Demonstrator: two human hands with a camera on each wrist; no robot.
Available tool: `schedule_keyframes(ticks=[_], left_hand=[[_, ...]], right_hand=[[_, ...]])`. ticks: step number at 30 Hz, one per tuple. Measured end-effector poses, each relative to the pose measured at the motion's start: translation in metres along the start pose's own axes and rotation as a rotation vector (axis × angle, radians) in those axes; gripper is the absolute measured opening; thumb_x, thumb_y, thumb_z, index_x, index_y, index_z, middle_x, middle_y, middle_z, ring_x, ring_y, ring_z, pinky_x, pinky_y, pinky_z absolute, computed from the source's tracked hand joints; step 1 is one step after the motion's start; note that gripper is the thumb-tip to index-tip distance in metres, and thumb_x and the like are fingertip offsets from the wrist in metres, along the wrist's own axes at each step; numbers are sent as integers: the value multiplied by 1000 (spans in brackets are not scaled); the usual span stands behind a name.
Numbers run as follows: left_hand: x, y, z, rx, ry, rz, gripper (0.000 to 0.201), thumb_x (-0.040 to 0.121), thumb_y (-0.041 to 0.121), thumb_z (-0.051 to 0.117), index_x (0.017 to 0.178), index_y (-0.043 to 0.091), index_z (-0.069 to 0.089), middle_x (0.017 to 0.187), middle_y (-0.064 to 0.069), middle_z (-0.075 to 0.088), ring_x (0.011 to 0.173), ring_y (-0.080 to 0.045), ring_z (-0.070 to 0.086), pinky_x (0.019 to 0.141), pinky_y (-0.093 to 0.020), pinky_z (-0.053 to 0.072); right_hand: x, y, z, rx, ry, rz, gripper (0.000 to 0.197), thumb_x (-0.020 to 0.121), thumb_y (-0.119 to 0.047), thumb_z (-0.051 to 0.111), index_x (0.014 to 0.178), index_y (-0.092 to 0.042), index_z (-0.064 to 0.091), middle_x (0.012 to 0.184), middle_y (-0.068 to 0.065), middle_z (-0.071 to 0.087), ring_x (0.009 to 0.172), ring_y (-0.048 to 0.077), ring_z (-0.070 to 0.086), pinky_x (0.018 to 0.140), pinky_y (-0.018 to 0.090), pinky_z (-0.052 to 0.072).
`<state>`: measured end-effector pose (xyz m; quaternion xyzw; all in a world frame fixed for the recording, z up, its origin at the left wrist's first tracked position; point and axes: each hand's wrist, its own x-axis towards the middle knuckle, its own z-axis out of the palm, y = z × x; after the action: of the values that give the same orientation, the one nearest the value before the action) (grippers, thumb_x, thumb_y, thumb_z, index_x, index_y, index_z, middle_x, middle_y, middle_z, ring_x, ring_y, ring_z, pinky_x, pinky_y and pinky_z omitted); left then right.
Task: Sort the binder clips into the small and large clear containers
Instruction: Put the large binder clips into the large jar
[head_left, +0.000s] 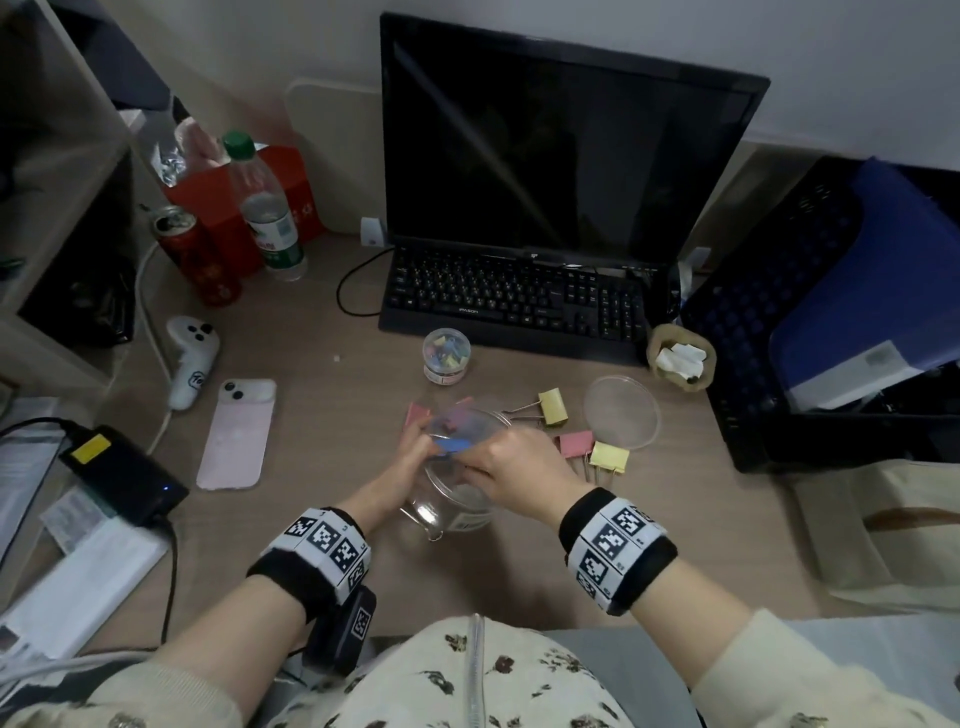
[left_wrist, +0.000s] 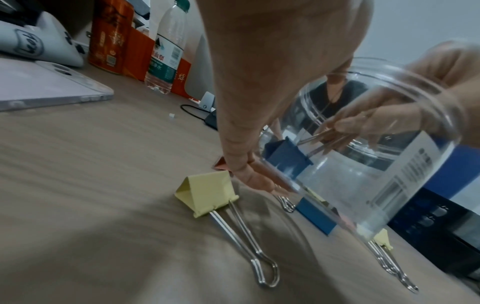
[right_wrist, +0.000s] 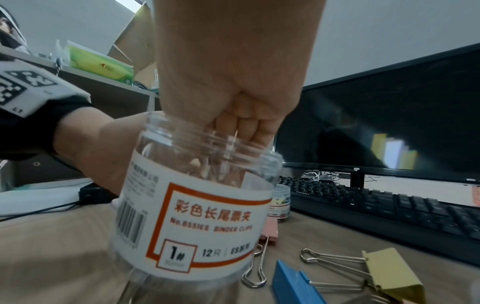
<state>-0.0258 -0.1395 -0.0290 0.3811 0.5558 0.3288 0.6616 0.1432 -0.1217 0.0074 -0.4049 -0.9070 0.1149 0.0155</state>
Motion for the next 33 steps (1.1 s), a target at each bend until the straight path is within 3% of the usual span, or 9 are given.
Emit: schedule_keyframes(ticks=[2, 4, 7, 9, 13, 17, 19, 26, 33], left_hand=[[-4, 6, -1, -13, 5, 9, 52, 65, 45, 56, 115, 31, 55, 138, -13, 47, 125, -19, 49, 103, -23, 43], [-5, 6, -2, -28, 14, -2, 41, 78, 36, 55, 117, 25, 50, 139, -20, 47, 128, -32, 48, 96, -27, 47], [-5, 4, -6, -61, 39, -19, 56, 70, 28, 42, 125, 18, 42, 130, -18, 51, 113, -33, 53, 65, -12, 50], [-9, 6, -8, -81, 38, -22, 57, 67, 26, 39, 123, 17, 46, 117, -10, 57, 92, -20, 59, 57, -11, 48], [-13, 8, -5, -137, 43, -59, 46, 76, 21, 47, 121, 15, 46, 83, -8, 56, 73, -18, 54, 42, -11, 42], [-9, 2, -10, -140, 67, -112, 54, 71, 25, 45, 123, 11, 47, 99, -15, 58, 77, -21, 55, 44, -12, 44], [-6, -4, -15, -96, 80, -122, 64, 68, 30, 43, 129, 12, 47, 112, -17, 58, 85, -22, 58, 51, -15, 48], [-6, -6, -12, -68, 95, -128, 63, 67, 31, 42, 127, 12, 46, 89, -7, 55, 78, -18, 56, 48, -12, 46], [-5, -6, -10, -37, 81, -94, 61, 66, 30, 42, 125, 15, 46, 92, -10, 54, 76, -16, 53, 44, -8, 42]], right_hand=[[-1, 1, 0, 92, -81, 26, 36, 95, -49, 47, 113, -29, 70, 93, 6, 71, 85, 29, 64, 72, 37, 51], [-3, 2, -1, 225, -11, -24, 34, 96, -47, 47, 112, -29, 71, 90, 3, 73, 81, 24, 66, 71, 37, 52], [-7, 19, 3, 339, 388, -96, 31, 96, -34, 52, 91, -14, 75, 78, -2, 72, 69, 16, 63, 65, 32, 49], [-10, 39, 0, 311, 549, 73, 30, 95, -31, 53, 81, -11, 72, 71, -4, 65, 64, 15, 54, 61, 34, 46], [-18, 73, 16, 264, 144, 576, 25, 91, -37, 55, 109, -22, 63, 101, -6, 56, 96, 17, 56, 78, 32, 45], [-22, 68, 43, 204, -233, 551, 50, 84, -44, 63, 129, -30, 49, 130, -4, 46, 112, 22, 54, 91, 37, 45], [-21, 62, 53, 185, -268, 562, 57, 79, -42, 68, 130, -30, 44, 131, -3, 46, 112, 23, 54, 86, 38, 48], [-19, 54, 64, 235, -252, 631, 42, 80, -28, 68, 111, -21, 41, 117, 3, 54, 92, 26, 59, 63, 32, 40], [-30, 54, 62, 233, -259, 590, 50, 78, -25, 69, 119, -27, 39, 120, 0, 56, 93, 26, 62, 69, 32, 47]])
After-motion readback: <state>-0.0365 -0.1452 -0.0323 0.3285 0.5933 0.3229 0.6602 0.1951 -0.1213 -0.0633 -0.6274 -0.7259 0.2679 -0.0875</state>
